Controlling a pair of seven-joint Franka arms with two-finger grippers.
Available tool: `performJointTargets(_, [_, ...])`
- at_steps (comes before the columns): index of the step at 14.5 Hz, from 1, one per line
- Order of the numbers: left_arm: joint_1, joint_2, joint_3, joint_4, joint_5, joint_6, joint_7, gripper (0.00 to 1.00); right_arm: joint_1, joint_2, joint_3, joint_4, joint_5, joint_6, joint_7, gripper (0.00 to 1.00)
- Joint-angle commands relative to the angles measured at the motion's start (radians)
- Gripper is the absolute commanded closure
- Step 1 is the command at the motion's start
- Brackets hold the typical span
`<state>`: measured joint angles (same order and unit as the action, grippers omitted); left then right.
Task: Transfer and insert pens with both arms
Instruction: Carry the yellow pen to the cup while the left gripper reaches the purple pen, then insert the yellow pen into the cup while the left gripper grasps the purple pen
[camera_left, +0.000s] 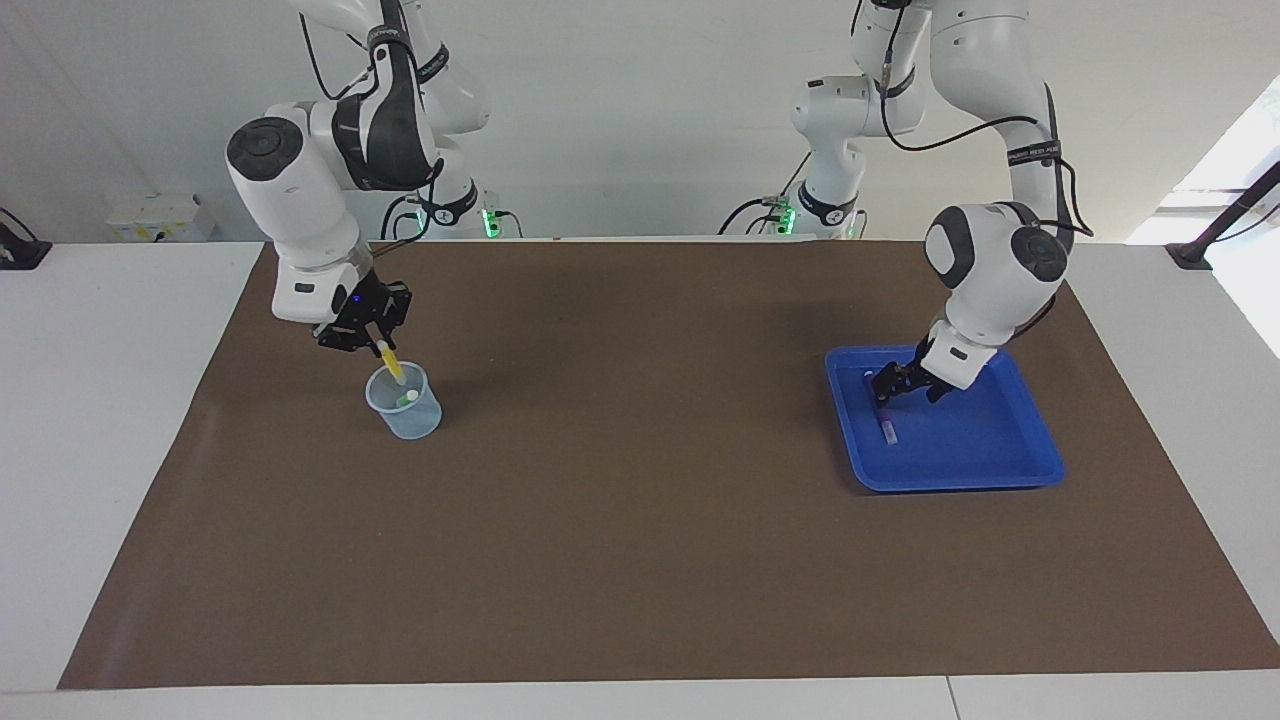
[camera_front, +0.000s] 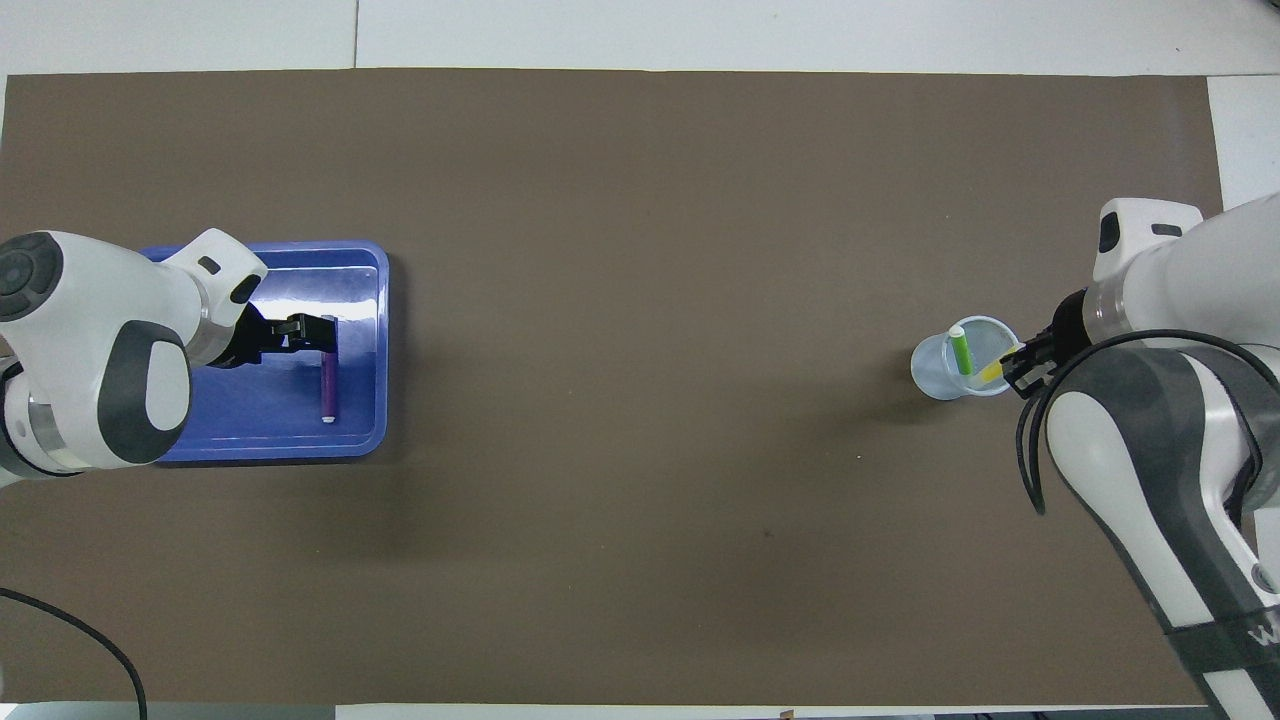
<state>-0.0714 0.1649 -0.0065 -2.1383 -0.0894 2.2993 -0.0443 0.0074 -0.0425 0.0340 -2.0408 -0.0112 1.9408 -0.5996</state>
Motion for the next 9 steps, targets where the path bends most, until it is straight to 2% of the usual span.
performJointTargets(1, [-0.028, 0.054, 0.003, 0.029, 0.063, 0.048, 0.009, 0.0, -0.018, -0.019, 0.015, -0.024, 0.0, 0.018, -0.008, 0.55])
performJointTargets(2, [-0.028, 0.061, 0.003, 0.034, 0.063, 0.051, 0.01, 0.0, -0.018, -0.016, 0.017, -0.013, 0.013, 0.015, -0.008, 0.48])
performJointTargets(3, [-0.03, 0.065, 0.002, 0.037, 0.063, 0.052, 0.011, 0.0, -0.018, -0.011, 0.017, 0.007, 0.048, 0.007, -0.008, 0.34])
performJointTargets(5, [-0.03, 0.071, 0.0, 0.041, 0.063, 0.055, 0.011, 0.0, -0.024, -0.013, 0.014, 0.031, 0.182, -0.009, -0.008, 0.15])
performJointTargets(7, [-0.031, 0.091, 0.0, 0.043, 0.065, 0.066, 0.012, 0.03, -0.027, -0.017, 0.012, 0.057, 0.288, -0.043, -0.003, 0.02])
performJointTargets(9, [-0.031, 0.096, 0.0, 0.046, 0.065, 0.066, 0.012, 0.11, -0.018, -0.03, 0.012, 0.07, 0.297, -0.057, -0.006, 0.0])
